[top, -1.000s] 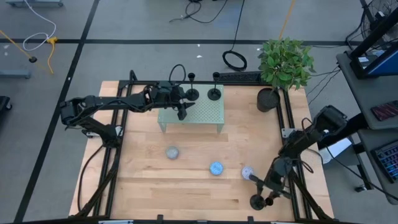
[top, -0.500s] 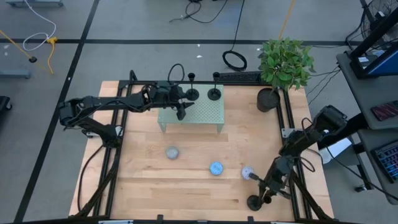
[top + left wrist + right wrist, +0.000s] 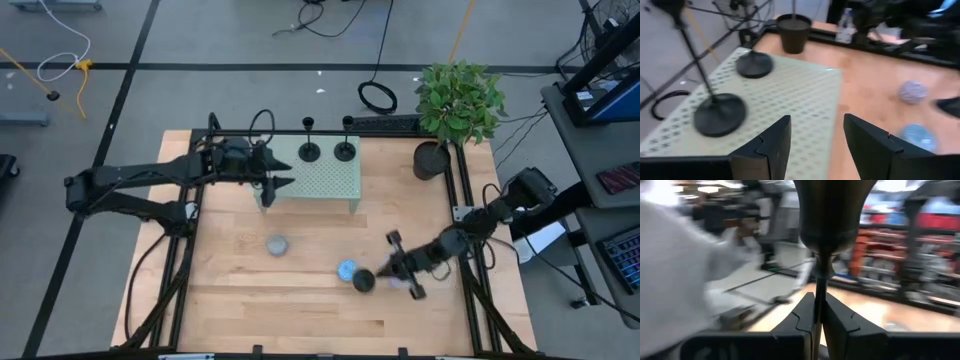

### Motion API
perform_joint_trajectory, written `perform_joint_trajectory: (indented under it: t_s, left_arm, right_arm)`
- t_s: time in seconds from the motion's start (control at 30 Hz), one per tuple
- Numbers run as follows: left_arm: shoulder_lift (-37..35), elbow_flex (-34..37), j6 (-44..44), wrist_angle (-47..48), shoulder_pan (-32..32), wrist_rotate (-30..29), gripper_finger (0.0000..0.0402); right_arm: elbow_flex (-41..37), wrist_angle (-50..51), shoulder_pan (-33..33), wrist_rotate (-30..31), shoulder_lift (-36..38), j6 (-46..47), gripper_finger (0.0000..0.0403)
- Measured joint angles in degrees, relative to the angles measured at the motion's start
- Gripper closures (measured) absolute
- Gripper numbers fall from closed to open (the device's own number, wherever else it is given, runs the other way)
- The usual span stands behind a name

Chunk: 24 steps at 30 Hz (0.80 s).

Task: Pick & Place candle stick holders
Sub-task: Put the candle holder on the shelf aligned with the other candle holder

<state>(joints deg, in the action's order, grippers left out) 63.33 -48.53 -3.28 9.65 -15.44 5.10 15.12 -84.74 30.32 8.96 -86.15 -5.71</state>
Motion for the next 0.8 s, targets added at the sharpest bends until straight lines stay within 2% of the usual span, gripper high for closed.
perform_joint_trajectory:
  t_s: [0.17, 0.37, 0.43, 0.6, 0.8]
  left_arm:
    - [-0.6, 0.0, -1.4, -1.3, 6.4, 2.9, 0.0215]
    - [5.2, 0.1, -0.2, -5.0, 15.0, 2.0, 0.0215]
    - [8.3, 0.0, 0.2, -8.9, 17.2, 0.8, 0.0215]
    - [16.5, 0.1, 0.0, -20.5, 20.6, -6.8, 0.0215]
    - [25.6, 0.1, -0.7, -35.9, 22.0, -7.1, 0.0215]
  right_arm:
    - [5.3, 7.3, -9.3, 0.0, 0.7, 1.6, 0.0391]
    - [13.9, 18.1, -17.3, -0.1, 0.8, 4.3, 0.039]
    - [16.1, 21.1, -18.6, -0.6, 0.8, 3.5, 0.0389]
    - [18.5, 23.8, -20.7, -1.7, 0.8, 3.5, 0.0389]
    - [18.5, 23.7, -21.4, -1.7, 0.8, 3.2, 0.0388]
